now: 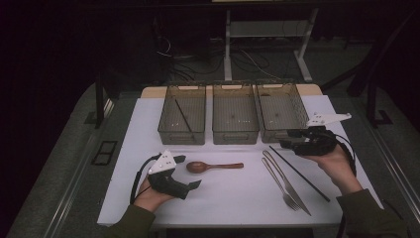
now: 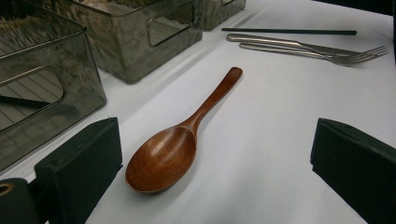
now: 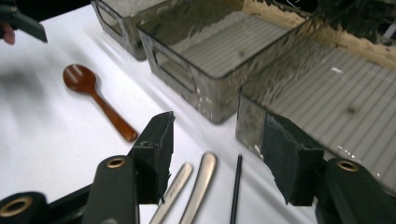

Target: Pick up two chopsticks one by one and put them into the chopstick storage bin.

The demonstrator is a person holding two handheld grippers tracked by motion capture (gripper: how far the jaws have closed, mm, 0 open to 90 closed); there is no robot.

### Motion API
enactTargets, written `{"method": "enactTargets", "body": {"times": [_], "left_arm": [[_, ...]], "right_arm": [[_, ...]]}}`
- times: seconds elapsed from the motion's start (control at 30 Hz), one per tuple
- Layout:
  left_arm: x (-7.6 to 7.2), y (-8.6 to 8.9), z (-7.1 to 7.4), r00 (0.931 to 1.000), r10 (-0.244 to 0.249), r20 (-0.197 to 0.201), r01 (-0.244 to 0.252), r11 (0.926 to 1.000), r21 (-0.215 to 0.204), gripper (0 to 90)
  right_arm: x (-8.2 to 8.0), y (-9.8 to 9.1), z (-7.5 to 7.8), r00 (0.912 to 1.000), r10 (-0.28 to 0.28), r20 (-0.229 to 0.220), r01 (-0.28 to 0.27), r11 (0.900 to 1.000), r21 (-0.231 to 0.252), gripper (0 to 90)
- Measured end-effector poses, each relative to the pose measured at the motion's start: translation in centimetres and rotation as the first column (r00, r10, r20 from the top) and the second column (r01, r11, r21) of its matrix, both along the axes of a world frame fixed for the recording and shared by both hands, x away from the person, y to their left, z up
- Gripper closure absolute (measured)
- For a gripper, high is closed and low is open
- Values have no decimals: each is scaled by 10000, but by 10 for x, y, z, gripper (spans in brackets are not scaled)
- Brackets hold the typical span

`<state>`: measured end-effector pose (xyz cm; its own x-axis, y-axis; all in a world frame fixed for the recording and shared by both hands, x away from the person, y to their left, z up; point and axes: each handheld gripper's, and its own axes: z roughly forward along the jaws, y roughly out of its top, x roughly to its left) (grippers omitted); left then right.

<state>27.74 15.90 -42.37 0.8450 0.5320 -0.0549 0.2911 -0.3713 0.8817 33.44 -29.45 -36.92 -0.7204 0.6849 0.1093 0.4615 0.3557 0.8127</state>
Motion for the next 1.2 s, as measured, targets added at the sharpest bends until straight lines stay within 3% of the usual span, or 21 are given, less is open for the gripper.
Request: {"method": "enactTargets", "body": {"times": [0.23,0.6,0.9,1.2], "left_arm": [[-1,1,1,10000,64,38,-64,10000,21,10],[-2,2,2,10000,37,80,-38,9999,105,10],[-3,2,2,10000,57,64,-57,9999,123,10],[-3,1,1,10000,35,37,-36,9999,113,10]], "right_arm": [[-16,-14,-13,9996,-189,-226,179,9988,-445,518],[-39,-35,-37,9941,-239,-1061,146,9960,-881,670],[-55,-42,-56,9876,-482,-1491,206,9833,-1811,748],[-64,-46,-68,9789,-834,-1865,400,9734,-2254,786]]}}
